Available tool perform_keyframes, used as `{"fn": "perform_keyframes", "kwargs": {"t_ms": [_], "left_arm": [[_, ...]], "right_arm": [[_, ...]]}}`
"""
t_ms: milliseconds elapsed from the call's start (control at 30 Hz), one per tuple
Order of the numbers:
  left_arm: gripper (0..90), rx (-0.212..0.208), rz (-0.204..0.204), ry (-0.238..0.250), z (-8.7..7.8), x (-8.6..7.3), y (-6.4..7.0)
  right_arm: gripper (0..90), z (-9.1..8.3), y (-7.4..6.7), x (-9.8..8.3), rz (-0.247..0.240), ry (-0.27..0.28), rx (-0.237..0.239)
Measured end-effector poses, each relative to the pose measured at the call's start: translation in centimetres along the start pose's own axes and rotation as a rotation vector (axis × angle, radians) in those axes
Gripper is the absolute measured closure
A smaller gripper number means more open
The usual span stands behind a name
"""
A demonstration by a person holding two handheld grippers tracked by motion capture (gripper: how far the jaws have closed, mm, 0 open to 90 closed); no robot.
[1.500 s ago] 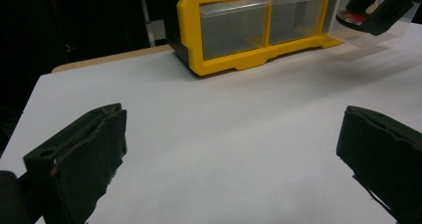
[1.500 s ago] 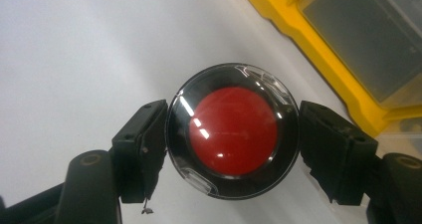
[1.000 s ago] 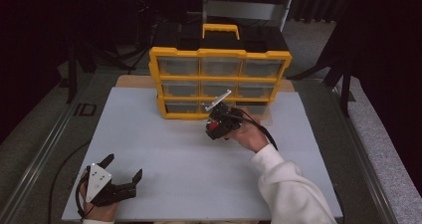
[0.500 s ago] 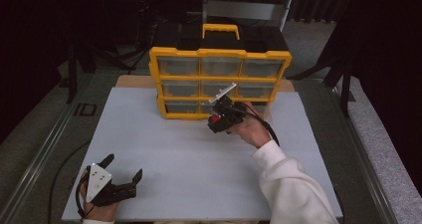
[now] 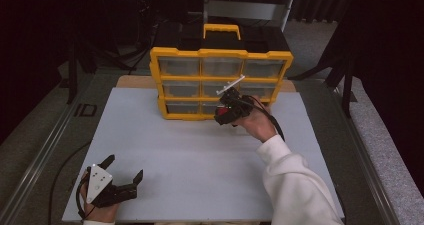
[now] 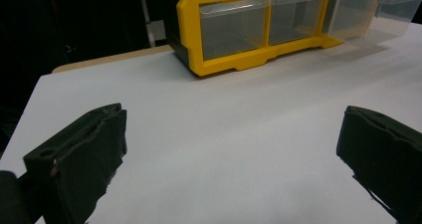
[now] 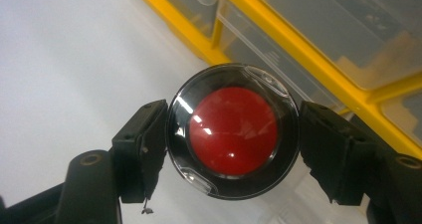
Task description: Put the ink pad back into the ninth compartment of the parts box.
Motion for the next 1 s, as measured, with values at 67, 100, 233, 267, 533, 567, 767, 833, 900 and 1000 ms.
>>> {"fn": "perform_keyframes", "kwargs": {"t_ms": [67, 100, 233, 267, 533, 567, 767, 833, 900, 1000], "left_arm": [[0.0, -0.001, 0.006, 0.0, 0.0, 0.0, 0.0], [0.0, -0.001, 0.002, 0.0, 0.0, 0.0, 0.0], [0.0, 0.001, 0.001, -0.002, 0.1, 0.0, 0.0], [0.0, 0.001, 0.002, -0.003, 0.1, 0.0, 0.0], [0.0, 0.008, -0.001, 0.006, 0.0, 0.0, 0.0], [0.0, 0.007, 0.0, 0.005, 0.0, 0.0, 0.0], [0.0, 0.007, -0.002, 0.005, 0.0, 0.0, -0.1], [0.0, 0.006, 0.001, 0.005, 0.0, 0.0, -0.1], [0.0, 0.007, 0.0, 0.006, 0.0, 0.0, 0.0], [0.0, 0.007, 0.0, 0.005, 0.0, 0.0, -0.1]], "right_arm": [[29.6, 0.0, 0.3, -0.1, 0.007, -0.006, -0.006], [29.6, 0.0, 0.5, -0.2, 0.008, -0.012, -0.011], [29.6, -0.4, 1.4, -0.1, 0.012, -0.026, -0.029], [29.6, -0.5, 1.6, -0.1, 0.017, -0.03, -0.034], [29.6, -1.1, 3.5, -0.6, 0.069, -0.042, -0.052], [29.6, -1.1, 3.7, -0.7, 0.073, -0.045, -0.055], [29.6, -1.3, 4.5, -0.9, 0.097, -0.04, -0.066], [29.6, -1.3, 4.7, -1.0, 0.099, -0.043, -0.071], [29.6, -1.2, 4.8, -1.1, 0.107, -0.048, -0.078], [29.6, -1.3, 5.1, -1.2, 0.118, -0.046, -0.083]]}}
Point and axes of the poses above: each handheld gripper's, and its own axes: z roughly forward along the jaws, x roughly out of its top, y roughly to its right, the point moved 3 cm from there along z, roughly forward along the jaws
